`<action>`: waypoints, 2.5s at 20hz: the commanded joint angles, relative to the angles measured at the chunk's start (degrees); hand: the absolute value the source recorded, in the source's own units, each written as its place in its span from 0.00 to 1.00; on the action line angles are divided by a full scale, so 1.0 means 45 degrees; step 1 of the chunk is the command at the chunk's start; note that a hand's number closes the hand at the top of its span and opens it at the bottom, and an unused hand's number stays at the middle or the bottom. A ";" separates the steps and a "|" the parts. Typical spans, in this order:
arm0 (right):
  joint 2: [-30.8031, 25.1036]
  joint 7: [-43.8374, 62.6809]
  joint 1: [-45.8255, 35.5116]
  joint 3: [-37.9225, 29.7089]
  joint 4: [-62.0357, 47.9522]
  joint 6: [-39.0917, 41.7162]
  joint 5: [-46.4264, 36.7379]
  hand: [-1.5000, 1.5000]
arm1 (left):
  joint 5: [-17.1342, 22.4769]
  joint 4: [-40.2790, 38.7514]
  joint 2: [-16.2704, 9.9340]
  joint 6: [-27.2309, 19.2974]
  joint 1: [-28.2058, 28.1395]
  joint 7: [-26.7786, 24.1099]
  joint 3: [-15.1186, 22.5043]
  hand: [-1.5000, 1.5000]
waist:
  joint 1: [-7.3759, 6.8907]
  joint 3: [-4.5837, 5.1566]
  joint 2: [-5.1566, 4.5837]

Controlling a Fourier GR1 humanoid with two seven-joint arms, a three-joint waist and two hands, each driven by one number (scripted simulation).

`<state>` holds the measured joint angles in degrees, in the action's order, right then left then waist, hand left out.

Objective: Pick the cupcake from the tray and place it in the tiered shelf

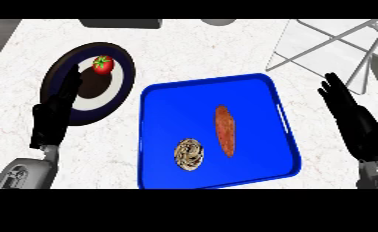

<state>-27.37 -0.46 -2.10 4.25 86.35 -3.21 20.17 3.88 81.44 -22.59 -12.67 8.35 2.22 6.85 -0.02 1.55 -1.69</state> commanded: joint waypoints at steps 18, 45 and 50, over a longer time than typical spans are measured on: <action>0.0989 0.1658 0.6493 0.4202 0.6838 -0.5844 -0.7456 0.00 | 0.2700 -0.1015 0.1269 0.1461 -0.1385 0.2763 -0.0651 0.50 | 0.0105 -0.0330 0.0409; 0.6026 1.7912 -0.1481 0.8365 0.5603 -0.0619 -1.5794 0.00 | 0.2180 -0.1086 0.1813 0.1245 -0.0922 0.3160 -0.0576 0.50 | -0.0182 -0.0315 0.0353; 0.6059 1.8369 -0.2260 0.8526 0.4217 -0.0364 -1.5629 0.00 | 0.2280 -0.0633 0.1704 0.1534 -0.1406 0.3082 -0.0630 0.50 | -0.0195 -0.0326 0.0381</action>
<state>-1.82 69.08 -9.00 41.19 109.16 -6.24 -49.61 14.02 78.25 -15.93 -5.80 3.67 15.01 3.22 -1.06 -0.14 0.14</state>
